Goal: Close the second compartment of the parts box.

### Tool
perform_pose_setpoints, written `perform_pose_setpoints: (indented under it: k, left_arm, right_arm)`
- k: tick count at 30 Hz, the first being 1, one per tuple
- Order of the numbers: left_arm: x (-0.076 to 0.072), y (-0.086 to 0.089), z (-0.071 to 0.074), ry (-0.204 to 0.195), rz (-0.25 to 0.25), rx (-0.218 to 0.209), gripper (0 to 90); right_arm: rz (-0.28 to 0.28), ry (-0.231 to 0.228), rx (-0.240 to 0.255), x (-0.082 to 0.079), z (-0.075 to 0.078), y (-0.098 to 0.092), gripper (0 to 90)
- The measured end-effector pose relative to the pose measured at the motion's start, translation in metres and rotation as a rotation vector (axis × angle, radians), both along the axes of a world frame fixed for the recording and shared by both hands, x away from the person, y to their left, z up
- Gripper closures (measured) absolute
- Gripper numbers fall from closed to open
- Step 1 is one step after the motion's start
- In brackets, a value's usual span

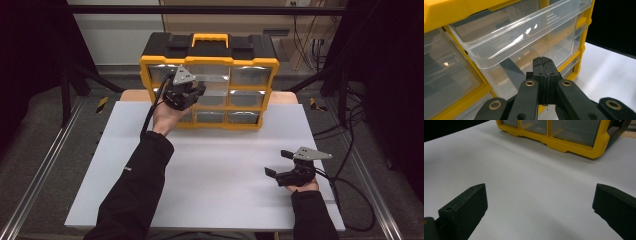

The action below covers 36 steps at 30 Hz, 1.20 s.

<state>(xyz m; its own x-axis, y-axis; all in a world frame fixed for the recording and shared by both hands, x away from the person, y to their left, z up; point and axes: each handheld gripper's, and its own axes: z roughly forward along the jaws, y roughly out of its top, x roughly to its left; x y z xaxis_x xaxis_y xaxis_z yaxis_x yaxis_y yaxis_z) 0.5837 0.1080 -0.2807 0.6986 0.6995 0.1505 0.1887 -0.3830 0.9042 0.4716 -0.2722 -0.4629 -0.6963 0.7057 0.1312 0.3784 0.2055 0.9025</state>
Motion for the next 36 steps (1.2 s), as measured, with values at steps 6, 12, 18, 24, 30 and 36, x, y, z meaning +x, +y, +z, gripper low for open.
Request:
perform_pose_setpoints:
  k: [6, 12, 18, 24, 30, 36]
  left_arm:
    - [0.005, -0.002, 0.0, -0.007, 0.003, 0.009, 89.2]
    - [0.009, -0.002, 0.0, -0.012, 0.013, 0.007, 89.3]
    - [0.012, -0.003, 0.0, -0.012, 0.017, 0.013, 89.3]
    - [0.016, -0.004, 0.0, -0.015, 0.023, 0.012, 89.3]
    - [0.018, -0.005, 0.0, -0.018, 0.028, 0.018, 89.3]
    - [0.021, -0.006, 0.0, -0.025, 0.036, 0.018, 89.3]
  right_arm:
    - [-0.001, 0.0, 0.0, 0.0, 0.0, 0.0, 0.5]
    - [0.0, 0.0, 0.002, 0.0, 0.0, 0.0, 0.5]
    - [0.0, -0.001, 0.003, 0.0, 0.0, 0.0, 0.5]
    - [0.002, -0.002, 0.004, 0.0, 0.0, 0.0, 0.5]
    - [-0.001, 0.002, 0.0, 0.0, 0.0, 0.0, 0.4]
    - [0.001, 0.001, 0.004, 0.0, 0.0, 0.0, 0.5]
